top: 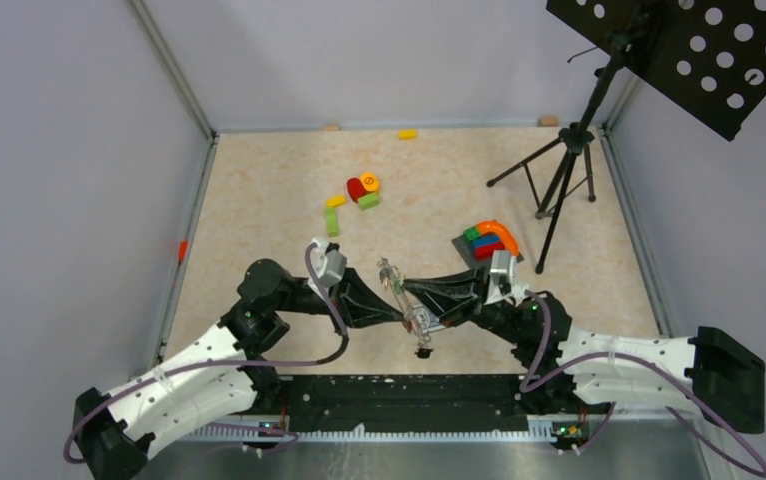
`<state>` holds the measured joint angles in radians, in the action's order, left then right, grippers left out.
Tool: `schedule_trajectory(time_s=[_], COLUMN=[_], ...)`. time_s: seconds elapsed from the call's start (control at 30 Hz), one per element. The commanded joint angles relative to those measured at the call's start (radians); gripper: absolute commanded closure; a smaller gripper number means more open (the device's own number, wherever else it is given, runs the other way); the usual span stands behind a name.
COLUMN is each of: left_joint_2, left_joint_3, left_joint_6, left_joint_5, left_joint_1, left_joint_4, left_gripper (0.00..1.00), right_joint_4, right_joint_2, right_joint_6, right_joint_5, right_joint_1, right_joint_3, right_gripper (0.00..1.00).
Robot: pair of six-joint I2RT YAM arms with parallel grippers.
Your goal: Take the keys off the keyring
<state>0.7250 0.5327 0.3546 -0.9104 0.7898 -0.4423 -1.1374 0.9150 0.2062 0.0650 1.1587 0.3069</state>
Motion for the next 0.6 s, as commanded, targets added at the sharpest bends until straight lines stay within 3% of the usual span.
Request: schedule_trajectory(time_s=[0.0, 0.57], left_joint_2=[0.024, -0.035], left_joint_3=[0.001, 0.003], left_joint_6=[-0.04, -0.129], left_joint_5=[0.058, 0.187], left_joint_1=[0.046, 0.058], left_joint_4=[-0.025, 0.073], left_gripper=[1.0, 0.91], right_joint_4=[-0.102, -0.131], right_joint_2=[-0.002, -0.041], right_joint_6=[0.021, 0.022], right_joint_5=[0.011, 0.08], right_joint_1=[0.01, 0.01], right_joint_3=[0.032, 0.003], right_gripper=[1.0, 1.0])
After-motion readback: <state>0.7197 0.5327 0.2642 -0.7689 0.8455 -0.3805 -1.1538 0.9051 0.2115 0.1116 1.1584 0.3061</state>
